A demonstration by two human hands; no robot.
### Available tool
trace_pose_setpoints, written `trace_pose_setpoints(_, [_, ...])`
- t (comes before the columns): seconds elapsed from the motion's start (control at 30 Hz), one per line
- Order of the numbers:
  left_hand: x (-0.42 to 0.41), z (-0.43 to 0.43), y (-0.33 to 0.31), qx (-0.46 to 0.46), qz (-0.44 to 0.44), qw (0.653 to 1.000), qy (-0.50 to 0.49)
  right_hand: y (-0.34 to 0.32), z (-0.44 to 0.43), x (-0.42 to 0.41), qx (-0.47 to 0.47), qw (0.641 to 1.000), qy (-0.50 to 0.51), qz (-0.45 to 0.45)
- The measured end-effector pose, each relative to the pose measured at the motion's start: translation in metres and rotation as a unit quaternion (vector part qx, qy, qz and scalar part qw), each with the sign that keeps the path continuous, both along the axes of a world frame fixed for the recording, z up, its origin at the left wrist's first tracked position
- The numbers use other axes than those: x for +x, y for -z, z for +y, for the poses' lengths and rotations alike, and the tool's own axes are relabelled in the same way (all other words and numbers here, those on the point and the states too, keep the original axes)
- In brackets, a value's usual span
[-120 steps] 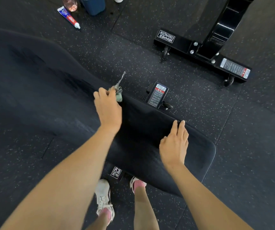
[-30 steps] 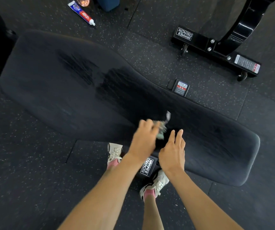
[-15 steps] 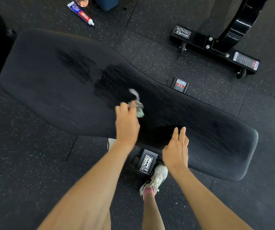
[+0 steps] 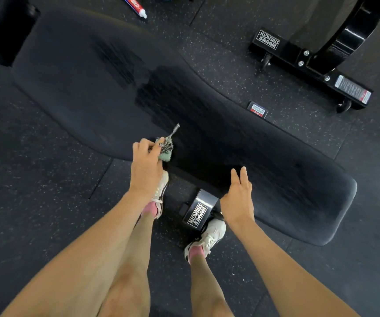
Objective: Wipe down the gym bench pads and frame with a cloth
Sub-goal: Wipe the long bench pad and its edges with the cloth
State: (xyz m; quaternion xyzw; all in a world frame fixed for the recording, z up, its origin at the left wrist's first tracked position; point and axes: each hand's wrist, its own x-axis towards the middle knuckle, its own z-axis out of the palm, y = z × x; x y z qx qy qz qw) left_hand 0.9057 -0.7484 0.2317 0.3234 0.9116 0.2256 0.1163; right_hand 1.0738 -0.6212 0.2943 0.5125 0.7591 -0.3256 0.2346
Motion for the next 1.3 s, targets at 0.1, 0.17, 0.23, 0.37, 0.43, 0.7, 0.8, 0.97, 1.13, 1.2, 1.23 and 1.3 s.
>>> trace_pose_setpoints(0.1, [0.033,0.018,-0.001,0.016,-0.002,0.995,-0.102,-0.002,0.004,0.013,-0.043,0.998,0.03,0.047])
trace_pose_setpoints(0.17, [0.07,0.033,-0.002,0.032,0.006,0.994,-0.1,-0.002,0.009,0.025,-0.055,0.995,0.039,0.079])
trace_pose_setpoints(0.23, [0.115,0.043,-0.004,0.045,0.003,0.999,-0.029,0.0,0.013,0.038,-0.044,0.995,0.03,0.086])
trace_pose_setpoints(0.37, [0.195,0.049,-0.005,0.044,-0.059,0.991,0.111,0.0,0.021,0.06,0.011,0.999,-0.001,0.052])
trace_pose_setpoints(0.43, [0.205,0.05,-0.005,0.06,-0.069,0.988,0.127,-0.001,0.023,0.068,0.025,0.999,-0.005,0.03])
trace_pose_setpoints(0.7, [0.104,0.015,0.003,0.031,-0.01,0.986,-0.162,0.001,0.017,0.077,0.031,0.998,-0.044,0.016])
trace_pose_setpoints(0.8, [0.083,0.023,-0.003,0.026,-0.04,0.956,-0.289,0.004,0.011,0.076,0.04,0.998,-0.047,0.019])
trace_pose_setpoints(0.97, [0.134,0.047,0.002,0.056,0.008,0.994,-0.097,0.006,0.007,0.062,0.053,0.996,-0.069,0.023])
trace_pose_setpoints(1.13, [0.121,0.032,0.005,0.067,0.007,0.995,0.073,0.007,0.005,0.03,0.06,0.994,-0.085,0.039])
trace_pose_setpoints(1.2, [0.087,0.02,0.006,0.06,0.006,0.998,0.036,0.006,0.0,0.014,0.055,0.994,-0.085,0.042])
trace_pose_setpoints(1.23, [0.065,0.013,0.006,0.058,0.005,0.998,0.0,0.005,-0.003,0.005,0.053,0.994,-0.088,0.044])
trace_pose_setpoints(1.3, [0.017,-0.001,0.005,0.05,0.01,0.996,-0.072,0.008,-0.009,-0.013,0.049,0.994,-0.083,0.047])
